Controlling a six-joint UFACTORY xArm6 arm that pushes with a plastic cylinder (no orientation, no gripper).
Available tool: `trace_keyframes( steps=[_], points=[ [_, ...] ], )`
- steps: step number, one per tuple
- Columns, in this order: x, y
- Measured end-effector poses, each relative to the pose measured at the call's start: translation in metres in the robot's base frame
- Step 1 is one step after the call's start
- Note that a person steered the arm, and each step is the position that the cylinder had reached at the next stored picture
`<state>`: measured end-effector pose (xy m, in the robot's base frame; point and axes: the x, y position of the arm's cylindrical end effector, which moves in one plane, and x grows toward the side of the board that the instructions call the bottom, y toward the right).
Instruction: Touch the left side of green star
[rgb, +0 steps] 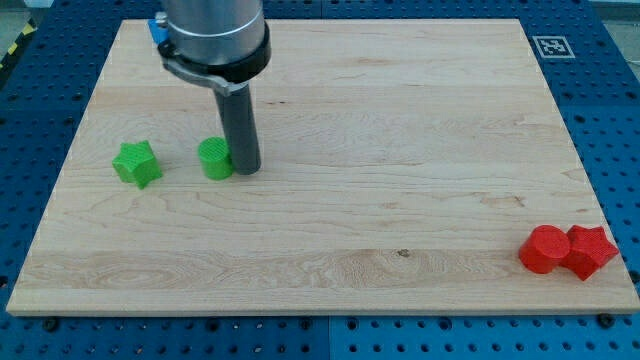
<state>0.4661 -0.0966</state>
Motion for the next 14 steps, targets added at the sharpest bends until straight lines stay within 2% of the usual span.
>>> trace_keyframes(
  steps=[2,3,4,6,9,11,14],
  points=[
    [0.0,-0.065],
    [0.007,-0.071],
    [0.042,-0.069],
    [0.047,-0.144],
    [0.017,-0.154],
    [0.06,-0.151],
    [0.025,-0.145]
  ],
)
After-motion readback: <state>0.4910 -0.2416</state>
